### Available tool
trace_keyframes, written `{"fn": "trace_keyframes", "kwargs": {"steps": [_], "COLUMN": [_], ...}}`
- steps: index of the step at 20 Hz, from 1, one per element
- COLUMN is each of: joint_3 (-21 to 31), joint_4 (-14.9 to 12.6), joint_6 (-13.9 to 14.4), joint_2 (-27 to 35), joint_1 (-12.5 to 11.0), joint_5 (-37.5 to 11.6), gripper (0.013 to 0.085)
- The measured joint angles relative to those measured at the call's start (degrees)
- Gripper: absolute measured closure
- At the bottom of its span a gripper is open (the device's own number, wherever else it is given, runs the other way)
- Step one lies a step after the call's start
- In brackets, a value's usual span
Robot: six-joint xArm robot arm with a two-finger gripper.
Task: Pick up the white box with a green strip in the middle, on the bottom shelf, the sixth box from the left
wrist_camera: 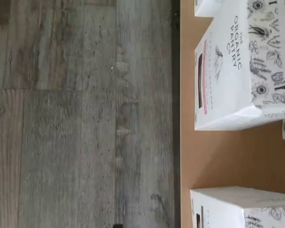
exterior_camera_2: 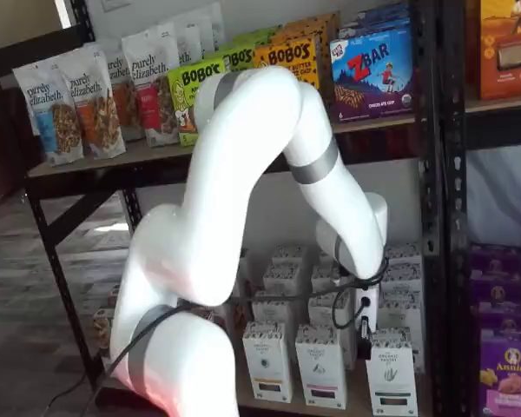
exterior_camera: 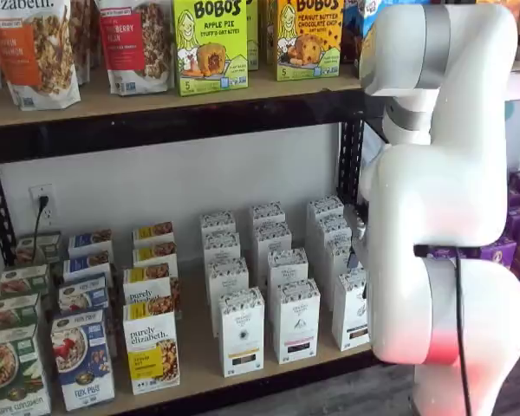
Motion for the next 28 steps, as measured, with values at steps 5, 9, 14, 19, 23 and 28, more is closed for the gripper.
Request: {"fn": "trace_keyframes", "kwargs": {"steps": [5, 9, 14, 19, 23, 28], "joint_3": [-4.1, -6.9, -9.7, -13.5, -17.2, -22.5], "joint_4": [-3.3, -5.1, -7.6, -7.9, -9.4, -13.0], "joint_6": [3.4, 5.2, 7.3, 7.2, 8.5, 12.0], "joint_2": [2.2, 4.3, 7.1, 10.7, 13.7, 18.4], "joint_1": [0.2, 0.3, 0.2, -0.1, -0.1, 0.2], "joint_5": [1.5, 2.2, 2.1, 1.6, 1.9, 2.1], "gripper": [0.013, 0.013, 0.013, 0.013, 0.013, 0.013]}}
